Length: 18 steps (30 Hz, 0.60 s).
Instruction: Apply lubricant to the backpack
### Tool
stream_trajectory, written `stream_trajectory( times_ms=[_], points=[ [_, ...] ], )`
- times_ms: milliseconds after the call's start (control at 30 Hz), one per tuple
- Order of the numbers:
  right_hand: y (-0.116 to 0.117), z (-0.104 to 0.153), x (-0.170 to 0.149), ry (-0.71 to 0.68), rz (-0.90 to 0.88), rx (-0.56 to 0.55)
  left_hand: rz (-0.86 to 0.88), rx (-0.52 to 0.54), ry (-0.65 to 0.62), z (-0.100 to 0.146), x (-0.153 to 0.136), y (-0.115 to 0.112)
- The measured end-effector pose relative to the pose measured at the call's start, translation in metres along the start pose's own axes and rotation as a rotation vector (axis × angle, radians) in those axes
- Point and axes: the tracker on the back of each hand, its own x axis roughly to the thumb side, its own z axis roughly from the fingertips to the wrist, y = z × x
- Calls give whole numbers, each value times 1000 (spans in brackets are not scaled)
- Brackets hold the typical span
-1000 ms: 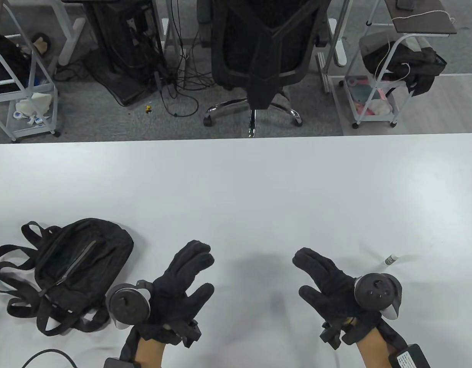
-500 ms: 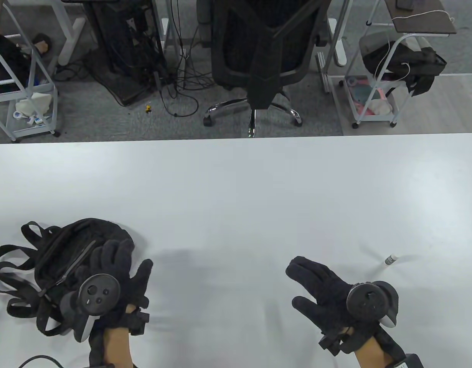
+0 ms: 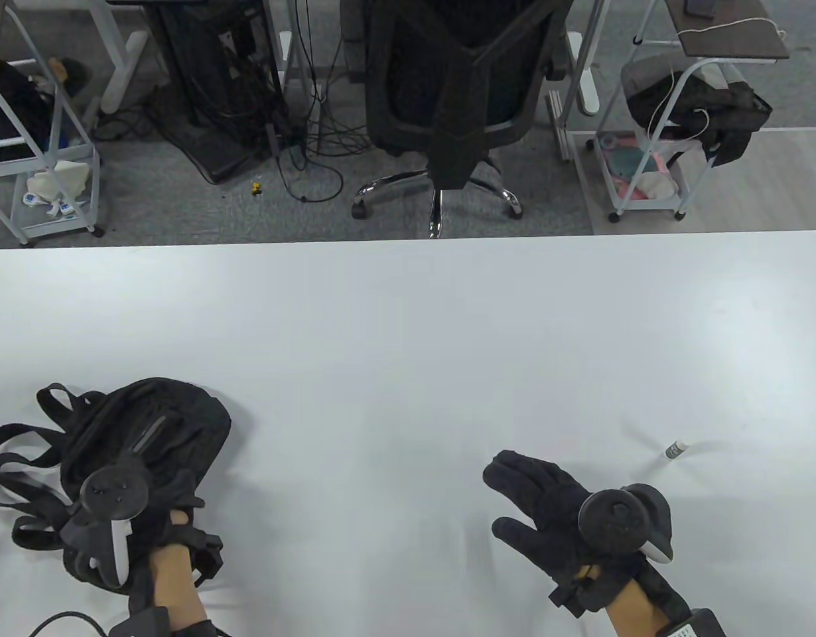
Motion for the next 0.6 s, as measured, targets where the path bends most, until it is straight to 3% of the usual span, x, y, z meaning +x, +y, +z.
stream_trajectory(
  times_ms=[100,167,200,300,600],
  points=[
    [0,0,0,2,-2,3,0,-36,-4,-2,-1,-4],
    [0,0,1,0,-5,3,23,-115,-13,-4,-2,-7],
    [0,0,1,-1,-5,3,-25,-163,-14,-4,0,-9],
    [1,0,1,-2,-7,6,-148,-164,-25,-4,3,-12],
    [1,0,0,7,-28,9,-130,76,24,-4,-2,-11]
  ],
)
